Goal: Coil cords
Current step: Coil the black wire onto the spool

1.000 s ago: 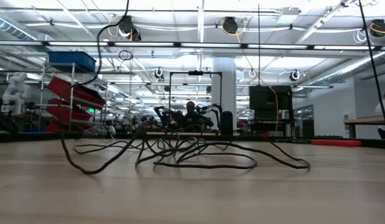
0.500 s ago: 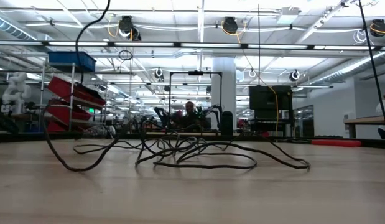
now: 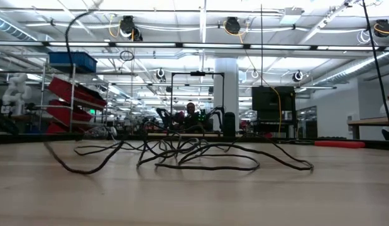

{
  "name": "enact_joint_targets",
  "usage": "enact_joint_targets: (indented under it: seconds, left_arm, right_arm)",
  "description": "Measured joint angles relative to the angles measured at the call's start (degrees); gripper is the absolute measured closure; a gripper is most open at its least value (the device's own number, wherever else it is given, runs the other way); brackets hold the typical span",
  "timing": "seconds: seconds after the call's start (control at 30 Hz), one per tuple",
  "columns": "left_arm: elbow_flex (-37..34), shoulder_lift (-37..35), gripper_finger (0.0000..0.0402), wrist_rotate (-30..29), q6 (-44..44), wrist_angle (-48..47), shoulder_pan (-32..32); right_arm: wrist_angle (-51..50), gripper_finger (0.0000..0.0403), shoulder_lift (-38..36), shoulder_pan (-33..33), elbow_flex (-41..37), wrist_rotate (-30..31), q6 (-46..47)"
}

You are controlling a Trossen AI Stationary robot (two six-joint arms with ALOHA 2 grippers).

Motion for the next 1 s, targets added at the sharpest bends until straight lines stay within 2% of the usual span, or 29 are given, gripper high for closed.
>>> enact_joint_targets:
  seconds: [0.23,0.4,0.53,0.63,0.77,0.83,1.0]
  left_arm:
    - [0.0,0.0,0.0228,-4.3,-1.4,0.6,0.1]
    - [0.0,0.0,0.0179,-5.2,-2.7,0.8,0.1]
    - [0.0,0.0,0.0172,-5.3,-6.2,0.8,0.1]
    - [0.0,0.0,0.0172,-5.0,-9.0,0.7,0.1]
    - [-0.3,0.6,0.0171,-1.2,-18.7,0.7,0.1]
    - [-1.0,1.4,0.0171,-0.2,-20.5,0.7,0.1]
    - [-2.7,4.3,0.0171,-3.8,-20.8,1.7,0.2]
  right_arm:
    - [-0.1,0.0403,-1.6,0.4,0.0,0.1,0.4]
    - [-1.1,0.0403,-3.2,1.6,0.0,2.1,1.7]
    - [-3.4,0.0403,-4.6,2.8,0.0,7.2,3.3]
    - [-5.2,0.0403,-5.7,3.3,0.0,9.0,4.8]
    - [-6.6,0.0403,-7.1,4.2,0.0,12.5,5.5]
    - [-6.7,0.0403,-7.6,4.6,0.0,13.9,5.5]
    - [-7.3,0.0403,-7.8,4.5,0.0,14.1,5.3]
